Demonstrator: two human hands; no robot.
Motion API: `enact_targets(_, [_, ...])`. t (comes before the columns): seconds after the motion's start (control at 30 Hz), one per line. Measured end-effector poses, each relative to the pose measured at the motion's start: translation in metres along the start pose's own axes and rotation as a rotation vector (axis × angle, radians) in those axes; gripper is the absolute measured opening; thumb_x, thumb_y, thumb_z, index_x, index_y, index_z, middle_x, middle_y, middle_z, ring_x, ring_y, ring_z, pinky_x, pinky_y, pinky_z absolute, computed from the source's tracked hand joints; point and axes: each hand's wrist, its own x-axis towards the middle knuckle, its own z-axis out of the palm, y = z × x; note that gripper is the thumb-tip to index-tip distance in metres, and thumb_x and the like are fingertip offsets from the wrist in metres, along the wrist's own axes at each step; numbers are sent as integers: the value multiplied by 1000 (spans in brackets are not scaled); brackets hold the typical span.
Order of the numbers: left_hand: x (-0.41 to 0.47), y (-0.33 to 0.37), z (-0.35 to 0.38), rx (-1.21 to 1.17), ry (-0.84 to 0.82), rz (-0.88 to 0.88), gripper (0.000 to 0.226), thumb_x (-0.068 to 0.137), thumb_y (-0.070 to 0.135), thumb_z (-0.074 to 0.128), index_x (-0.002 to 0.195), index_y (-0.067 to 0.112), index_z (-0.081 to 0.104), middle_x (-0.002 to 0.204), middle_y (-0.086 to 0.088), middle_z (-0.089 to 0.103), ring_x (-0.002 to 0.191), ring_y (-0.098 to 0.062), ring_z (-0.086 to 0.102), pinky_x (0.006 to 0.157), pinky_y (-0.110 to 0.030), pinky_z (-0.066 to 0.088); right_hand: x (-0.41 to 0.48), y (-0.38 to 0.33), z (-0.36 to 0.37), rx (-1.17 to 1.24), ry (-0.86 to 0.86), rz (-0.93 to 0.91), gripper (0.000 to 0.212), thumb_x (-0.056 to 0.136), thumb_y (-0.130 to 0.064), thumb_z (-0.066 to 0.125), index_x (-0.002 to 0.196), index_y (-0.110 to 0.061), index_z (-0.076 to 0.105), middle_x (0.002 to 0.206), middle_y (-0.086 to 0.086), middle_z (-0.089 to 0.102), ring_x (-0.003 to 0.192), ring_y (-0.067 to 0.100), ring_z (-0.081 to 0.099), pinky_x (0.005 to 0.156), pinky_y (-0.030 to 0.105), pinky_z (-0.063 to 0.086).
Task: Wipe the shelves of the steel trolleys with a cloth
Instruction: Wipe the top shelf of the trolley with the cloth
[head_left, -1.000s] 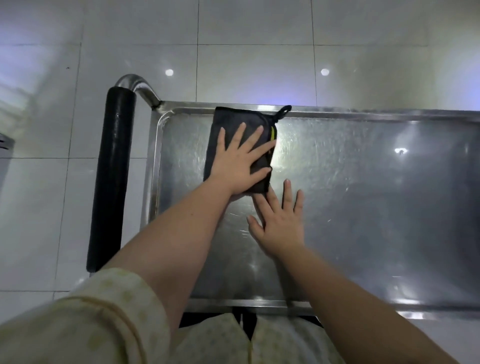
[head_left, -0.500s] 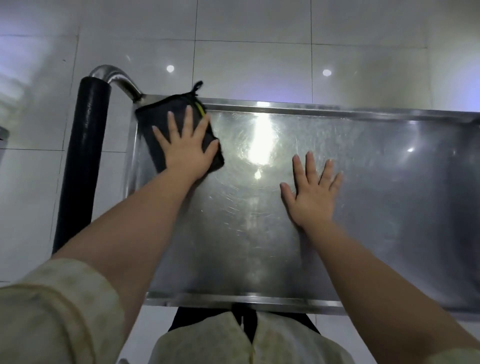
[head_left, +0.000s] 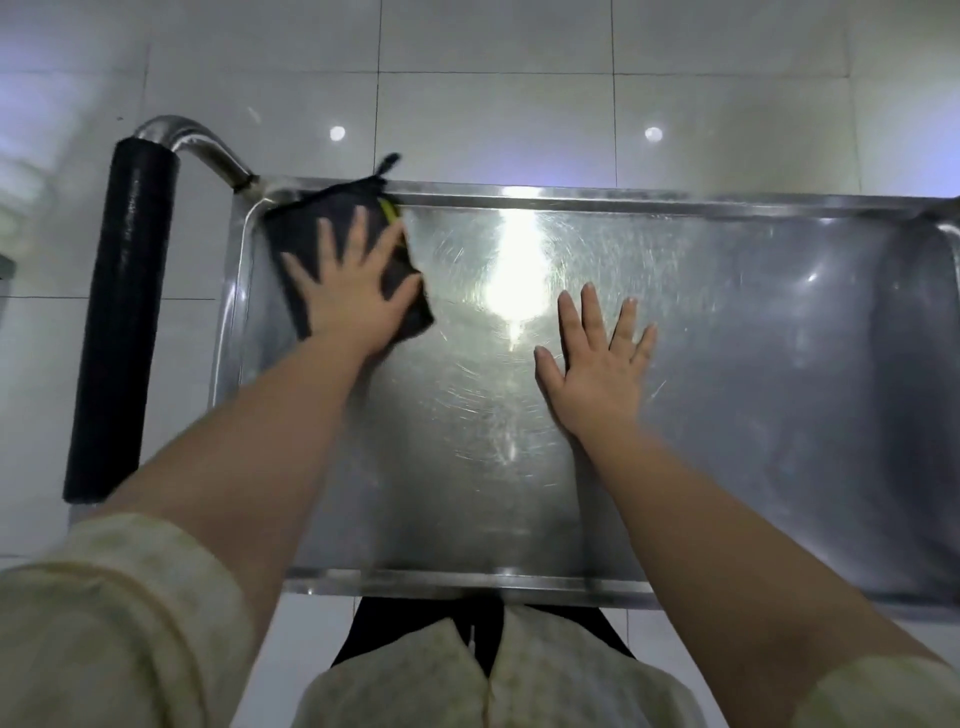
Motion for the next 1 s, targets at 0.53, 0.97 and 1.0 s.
enact_targets(0.53, [-232,38,72,38,8,200,73,89,69,26,154,41,10,164,-2,3,148,-40,-1,109,-73,0,-2,-2,-12,-24,-80,-37,67,97,-59,16,156,-32,-4,164,-3,-13,146,41,-19,113,64,-14])
enact_targets(0.97, [-233,112,47,-517,116,171,44,87,24,64,130,20,58,140,-8,50,126,-31,46,106,-48,37,-32,14,-33,335,-170,-355,29,93,-37,59,120,-27,65,149,-8,44,146,29,18,117,53,-2])
enact_targets(1.0, [-238,101,48,-522,110,42,47,85,28,68,130,23,55,135,-6,51,121,-29,47,103,-43,38,-35,7,-31,274,-203,-390,36,93,-39,58,127,-27,61,152,-8,40,146,29,16,117,55,-2])
